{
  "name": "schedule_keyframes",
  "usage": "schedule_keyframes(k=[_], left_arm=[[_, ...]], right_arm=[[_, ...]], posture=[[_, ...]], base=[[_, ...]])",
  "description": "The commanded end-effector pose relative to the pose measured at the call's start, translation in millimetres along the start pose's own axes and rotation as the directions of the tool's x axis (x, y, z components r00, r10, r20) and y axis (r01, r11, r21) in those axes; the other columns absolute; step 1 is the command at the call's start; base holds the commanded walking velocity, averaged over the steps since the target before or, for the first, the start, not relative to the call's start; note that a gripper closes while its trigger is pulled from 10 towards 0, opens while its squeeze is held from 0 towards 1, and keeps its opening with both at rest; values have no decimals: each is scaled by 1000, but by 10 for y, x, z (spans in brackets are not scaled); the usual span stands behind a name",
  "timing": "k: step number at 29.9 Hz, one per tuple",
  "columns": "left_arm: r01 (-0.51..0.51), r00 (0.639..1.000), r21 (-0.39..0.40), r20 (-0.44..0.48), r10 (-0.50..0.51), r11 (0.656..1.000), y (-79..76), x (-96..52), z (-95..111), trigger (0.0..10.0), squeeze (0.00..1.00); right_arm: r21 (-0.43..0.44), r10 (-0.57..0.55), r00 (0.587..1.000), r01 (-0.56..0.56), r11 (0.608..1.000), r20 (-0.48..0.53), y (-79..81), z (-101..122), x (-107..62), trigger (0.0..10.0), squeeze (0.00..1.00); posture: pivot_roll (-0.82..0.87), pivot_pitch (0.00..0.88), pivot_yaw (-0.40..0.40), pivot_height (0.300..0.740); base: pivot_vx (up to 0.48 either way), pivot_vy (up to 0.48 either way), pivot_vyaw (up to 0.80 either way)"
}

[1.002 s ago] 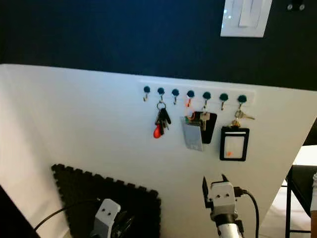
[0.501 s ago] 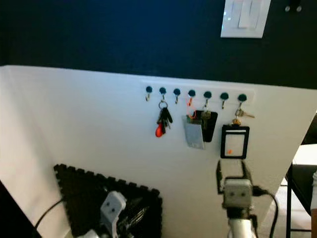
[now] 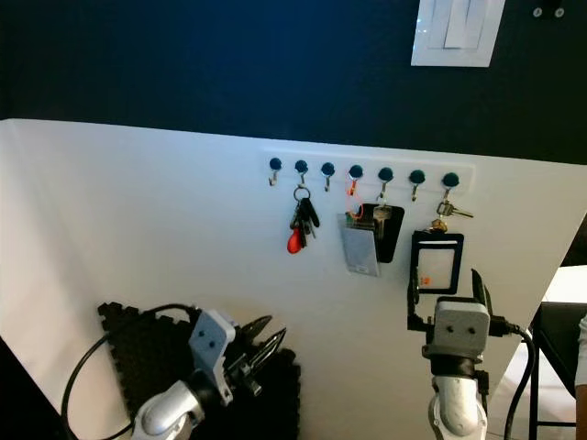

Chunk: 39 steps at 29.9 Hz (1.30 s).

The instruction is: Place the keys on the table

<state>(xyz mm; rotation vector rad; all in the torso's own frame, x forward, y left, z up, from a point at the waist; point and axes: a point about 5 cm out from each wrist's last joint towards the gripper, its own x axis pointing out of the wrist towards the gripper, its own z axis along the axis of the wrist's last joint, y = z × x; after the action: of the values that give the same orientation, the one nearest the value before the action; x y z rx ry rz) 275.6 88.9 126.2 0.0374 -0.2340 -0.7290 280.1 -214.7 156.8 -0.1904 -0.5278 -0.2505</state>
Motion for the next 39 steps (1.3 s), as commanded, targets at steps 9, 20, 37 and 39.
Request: schedule_keyframes(k=[9, 20, 37, 39], left_arm=[[85, 995, -40, 63, -83, 996, -163, 202, 189, 10000, 0], [110, 992, -57, 64, -107, 992, -258, 231, 216, 10000, 0], [114, 993, -63, 53, -110, 992, -301, 246, 232, 10000, 0], [112, 993, -62, 51, -109, 992, -298, 246, 234, 10000, 0]], right_arm=[[47, 19, 999, -18, 999, -30, -51, 24, 177, 10000, 573], [97, 21, 999, -18, 995, -33, -90, 74, 291, 10000, 1000], [159, 82, 994, -69, 985, -76, -162, 89, 486, 10000, 0], [165, 92, 993, -78, 983, -76, -165, 93, 498, 10000, 0]], posture=[[14, 26, 22, 740], [10, 21, 22, 740], [13, 34, 20, 740], [14, 34, 19, 740]], base=[[0, 0, 0], [0, 0, 0], [0, 0, 0], [0, 0, 0]])
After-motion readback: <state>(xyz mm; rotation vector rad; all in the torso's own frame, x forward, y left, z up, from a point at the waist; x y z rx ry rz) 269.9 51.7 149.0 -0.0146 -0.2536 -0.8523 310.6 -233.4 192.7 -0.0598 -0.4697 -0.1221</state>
